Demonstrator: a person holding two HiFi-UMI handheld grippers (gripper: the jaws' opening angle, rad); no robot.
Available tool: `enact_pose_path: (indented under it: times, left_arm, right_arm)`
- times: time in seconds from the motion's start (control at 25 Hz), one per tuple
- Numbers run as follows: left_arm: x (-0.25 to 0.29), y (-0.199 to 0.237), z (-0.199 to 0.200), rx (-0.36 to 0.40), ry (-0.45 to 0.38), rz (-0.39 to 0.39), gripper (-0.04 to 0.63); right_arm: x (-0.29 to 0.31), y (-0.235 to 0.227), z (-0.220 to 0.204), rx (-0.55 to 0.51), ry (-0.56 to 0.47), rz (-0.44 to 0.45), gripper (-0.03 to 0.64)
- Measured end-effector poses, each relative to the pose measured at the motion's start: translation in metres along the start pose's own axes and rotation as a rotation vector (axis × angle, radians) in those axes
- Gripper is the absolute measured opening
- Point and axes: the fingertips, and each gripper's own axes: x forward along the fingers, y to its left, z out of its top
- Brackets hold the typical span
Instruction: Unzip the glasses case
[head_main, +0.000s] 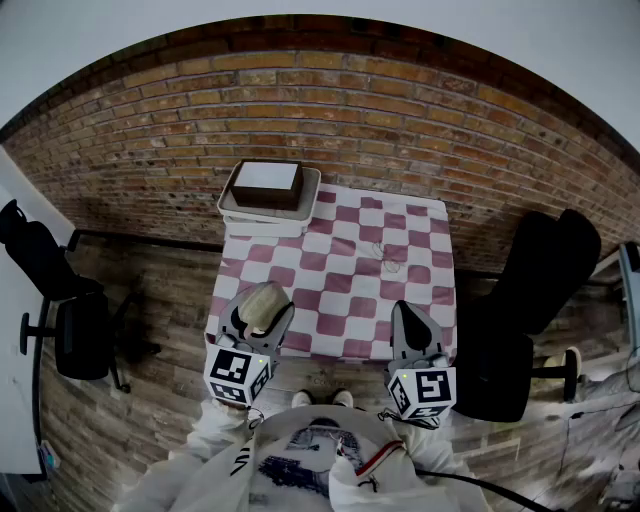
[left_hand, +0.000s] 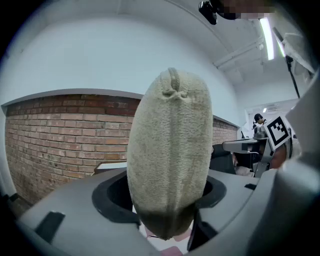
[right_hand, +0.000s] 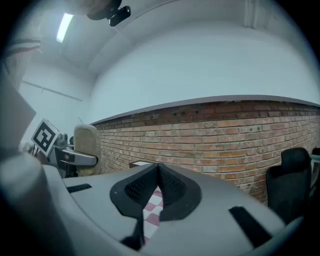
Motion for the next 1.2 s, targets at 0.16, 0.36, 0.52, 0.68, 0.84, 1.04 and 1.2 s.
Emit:
enact_pose_path:
  times: [0.16,0.36,0.52,0.68,0.84,1.04,1.2]
  left_arm:
    - [0.017,-0.013,0.003,0.003,0.004,-0.001,0.288]
    - [0.035,-0.028,0.006,0.006,0.013,0.004,0.288]
    - [0.046,-0.036,0.007,0.018,0.023,0.028,0.288]
    - [0.055,-0.045,0.009,0.030,0.030,0.051,0.288]
    - [0.061,-0.054,0.013,0.036,0.030,0.059,0.288]
    - [0.073,-0.062,0.027,0.031,0.025,0.036,0.288]
    - [0.079,-0.066,0.041,0.023,0.013,-0.001,0.288]
  right_arm:
    - [0.001,-0.015,0.000,-0.014,-0.008,0.015,0.014]
    - [0.006,-0.033,-0.004,0.003,-0.005,0.041,0.014]
    - [0.011,-0.046,-0.012,0.019,0.008,0.078,0.014]
    - [0.011,-0.059,-0.018,0.026,0.016,0.111,0.014]
    - [0.009,-0.067,-0.019,0.018,0.016,0.143,0.014]
    - [0.015,-0.069,-0.013,-0.024,0.002,0.182,0.014]
    - [0.019,-0.061,-0.011,-0.035,-0.009,0.208,0.014]
